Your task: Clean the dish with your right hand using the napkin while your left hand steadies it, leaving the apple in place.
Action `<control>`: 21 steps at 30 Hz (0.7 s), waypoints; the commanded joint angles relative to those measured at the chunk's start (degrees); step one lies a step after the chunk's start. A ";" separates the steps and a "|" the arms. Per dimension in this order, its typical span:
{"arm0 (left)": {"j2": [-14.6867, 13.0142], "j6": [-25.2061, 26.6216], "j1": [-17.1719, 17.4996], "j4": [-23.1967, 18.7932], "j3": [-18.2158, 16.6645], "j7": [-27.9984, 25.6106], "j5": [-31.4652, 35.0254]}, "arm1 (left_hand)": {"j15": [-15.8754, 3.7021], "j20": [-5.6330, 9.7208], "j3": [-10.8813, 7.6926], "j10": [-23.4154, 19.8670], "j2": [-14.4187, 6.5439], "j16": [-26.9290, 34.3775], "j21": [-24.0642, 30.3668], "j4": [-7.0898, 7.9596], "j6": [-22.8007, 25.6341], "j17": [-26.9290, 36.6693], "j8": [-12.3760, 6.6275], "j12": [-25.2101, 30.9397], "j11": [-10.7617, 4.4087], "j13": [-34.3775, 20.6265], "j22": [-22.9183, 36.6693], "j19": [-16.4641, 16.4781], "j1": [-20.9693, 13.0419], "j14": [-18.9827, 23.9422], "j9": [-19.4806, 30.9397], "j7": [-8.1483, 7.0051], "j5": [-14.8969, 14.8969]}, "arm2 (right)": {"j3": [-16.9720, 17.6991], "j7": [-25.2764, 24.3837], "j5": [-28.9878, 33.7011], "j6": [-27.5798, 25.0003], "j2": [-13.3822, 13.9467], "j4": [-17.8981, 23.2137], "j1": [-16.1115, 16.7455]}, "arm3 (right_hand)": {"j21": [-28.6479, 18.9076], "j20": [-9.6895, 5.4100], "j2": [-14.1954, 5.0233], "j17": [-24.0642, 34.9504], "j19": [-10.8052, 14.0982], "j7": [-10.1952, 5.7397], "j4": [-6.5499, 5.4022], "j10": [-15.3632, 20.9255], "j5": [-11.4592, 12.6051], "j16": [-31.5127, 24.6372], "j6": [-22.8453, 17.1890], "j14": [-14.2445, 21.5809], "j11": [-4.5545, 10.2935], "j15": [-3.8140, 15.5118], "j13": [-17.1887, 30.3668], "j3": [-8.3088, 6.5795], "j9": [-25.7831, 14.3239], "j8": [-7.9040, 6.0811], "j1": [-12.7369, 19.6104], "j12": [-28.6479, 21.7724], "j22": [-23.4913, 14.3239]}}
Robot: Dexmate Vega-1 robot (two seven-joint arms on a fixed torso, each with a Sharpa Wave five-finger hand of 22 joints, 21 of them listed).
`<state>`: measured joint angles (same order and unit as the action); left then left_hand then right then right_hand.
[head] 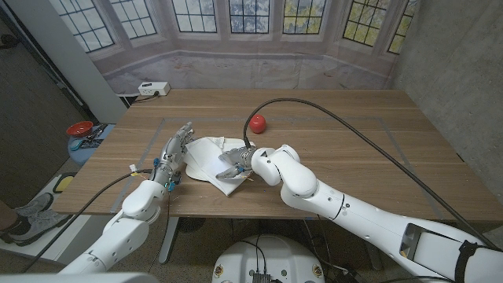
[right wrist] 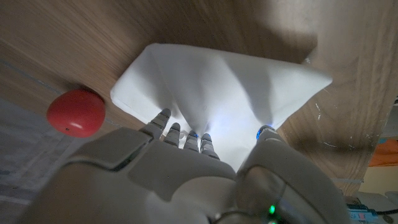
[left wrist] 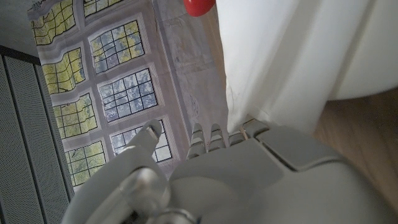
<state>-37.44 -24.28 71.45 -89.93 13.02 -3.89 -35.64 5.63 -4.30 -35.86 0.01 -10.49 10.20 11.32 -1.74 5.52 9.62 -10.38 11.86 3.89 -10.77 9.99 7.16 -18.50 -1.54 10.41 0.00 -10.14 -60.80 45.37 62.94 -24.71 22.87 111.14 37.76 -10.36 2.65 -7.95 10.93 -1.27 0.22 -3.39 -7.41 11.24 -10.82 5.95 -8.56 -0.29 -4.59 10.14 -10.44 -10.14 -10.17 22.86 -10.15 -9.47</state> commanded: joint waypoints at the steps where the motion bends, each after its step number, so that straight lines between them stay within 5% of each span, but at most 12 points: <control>1: 0.04 0.47 -0.66 0.29 0.30 -0.12 0.18 | 0.14 -0.12 0.19 0.25 0.19 0.18 0.00 0.23 -0.24 0.19 -0.24 0.06 0.15 -0.25 0.09 0.10 -0.36 -0.11 0.14 -0.11 0.06 | -1.13 -2.22 -2.81 -0.71 0.71 -1.84 -1.24 | -0.42 -0.21 -0.14 0.15 0.25 -0.19 0.10 -0.07 0.14 -0.10 0.02 -0.52 0.05 0.04 0.11 0.04 -0.17 -0.36 -0.46 -0.44 -0.21; 10: -0.09 0.61 -0.64 0.04 0.27 -0.46 0.35 | 0.15 -0.08 0.21 0.27 0.24 0.17 0.01 0.32 -0.16 0.20 -0.27 0.05 0.06 -0.25 0.09 0.12 -0.31 -0.09 0.13 -0.15 0.05 | -2.19 -4.26 -5.15 -0.52 0.98 -3.38 -2.01 | -0.43 -0.22 -0.55 0.36 0.17 -0.61 -0.50 -0.09 0.15 -0.15 -0.03 -0.98 0.07 0.12 0.13 0.17 -0.18 -0.42 -1.48 -0.47 -0.24; 21: -0.01 -0.04 -0.09 -0.35 -0.01 -0.77 0.48 | 0.06 0.00 0.56 0.31 0.42 0.25 0.01 1.10 0.04 0.44 -0.34 0.04 -0.04 -0.24 0.09 0.11 0.47 -0.16 0.14 -0.23 0.18 | -4.32 -4.82 -4.44 -0.44 1.21 -3.65 -3.17 | -0.55 -0.41 -1.51 0.81 -0.08 -0.75 -3.68 0.16 0.57 -0.48 -0.36 -1.70 0.61 0.41 0.19 1.29 -0.28 -0.64 -6.24 -0.65 -0.39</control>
<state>-37.45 -23.83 70.91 -89.87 13.25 -4.34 -35.34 5.63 -4.30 -35.14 0.01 -10.35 10.20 11.32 -1.01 5.52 9.74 -10.39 11.86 3.89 -10.77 9.99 7.16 -18.36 -1.54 10.41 0.00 -10.14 -63.39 41.20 58.68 -25.16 23.88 108.19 35.55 -10.61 2.45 -9.46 11.59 -1.09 -0.32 -6.37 -7.50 11.47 -11.05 5.85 -9.81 0.24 -4.42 10.13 -9.09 -10.28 -10.38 17.51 -10.37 -9.59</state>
